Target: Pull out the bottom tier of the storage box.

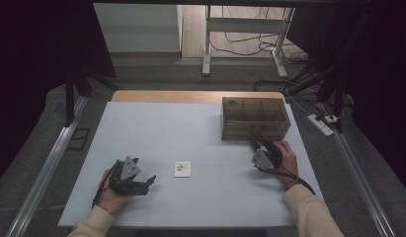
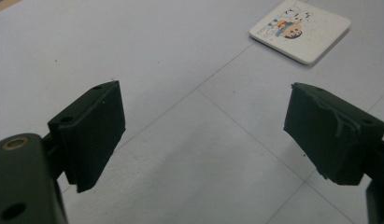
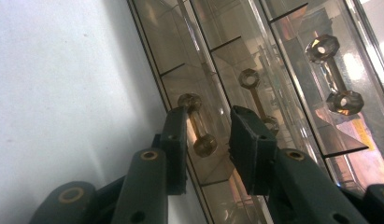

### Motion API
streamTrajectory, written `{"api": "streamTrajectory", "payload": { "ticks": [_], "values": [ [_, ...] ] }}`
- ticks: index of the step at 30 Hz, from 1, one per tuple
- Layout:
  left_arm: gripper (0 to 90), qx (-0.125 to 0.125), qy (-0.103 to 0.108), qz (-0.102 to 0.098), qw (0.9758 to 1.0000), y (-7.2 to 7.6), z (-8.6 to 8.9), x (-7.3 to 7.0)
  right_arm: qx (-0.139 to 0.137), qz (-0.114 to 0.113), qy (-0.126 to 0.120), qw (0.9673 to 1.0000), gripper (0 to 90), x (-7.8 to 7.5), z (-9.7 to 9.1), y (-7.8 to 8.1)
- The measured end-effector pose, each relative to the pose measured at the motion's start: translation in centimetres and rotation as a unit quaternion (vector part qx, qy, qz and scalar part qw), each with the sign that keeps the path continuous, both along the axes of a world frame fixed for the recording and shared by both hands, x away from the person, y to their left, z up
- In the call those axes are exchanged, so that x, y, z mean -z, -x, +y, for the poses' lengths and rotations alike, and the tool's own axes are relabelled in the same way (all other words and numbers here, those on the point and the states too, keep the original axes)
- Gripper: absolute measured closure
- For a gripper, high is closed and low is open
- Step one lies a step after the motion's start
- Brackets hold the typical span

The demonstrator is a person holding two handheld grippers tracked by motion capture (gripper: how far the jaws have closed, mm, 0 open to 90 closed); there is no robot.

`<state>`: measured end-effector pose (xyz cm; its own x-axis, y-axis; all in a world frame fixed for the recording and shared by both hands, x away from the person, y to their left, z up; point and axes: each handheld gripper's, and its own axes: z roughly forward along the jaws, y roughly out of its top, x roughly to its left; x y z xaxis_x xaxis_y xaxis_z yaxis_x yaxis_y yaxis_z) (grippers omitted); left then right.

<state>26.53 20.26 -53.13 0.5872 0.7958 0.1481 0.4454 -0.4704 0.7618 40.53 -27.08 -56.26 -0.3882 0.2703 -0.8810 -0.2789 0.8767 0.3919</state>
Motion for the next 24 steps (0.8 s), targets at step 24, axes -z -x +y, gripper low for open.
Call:
{"api": "streamTrajectory", "payload": {
  "ticks": [24],
  "values": [
    [12.4,0.0,0.0,0.0,1.0,0.03,0.02,0.02,-0.001,-0.002,0.013,0.9999,72.6,0.09,-0.02,-0.09]
  ]
}}
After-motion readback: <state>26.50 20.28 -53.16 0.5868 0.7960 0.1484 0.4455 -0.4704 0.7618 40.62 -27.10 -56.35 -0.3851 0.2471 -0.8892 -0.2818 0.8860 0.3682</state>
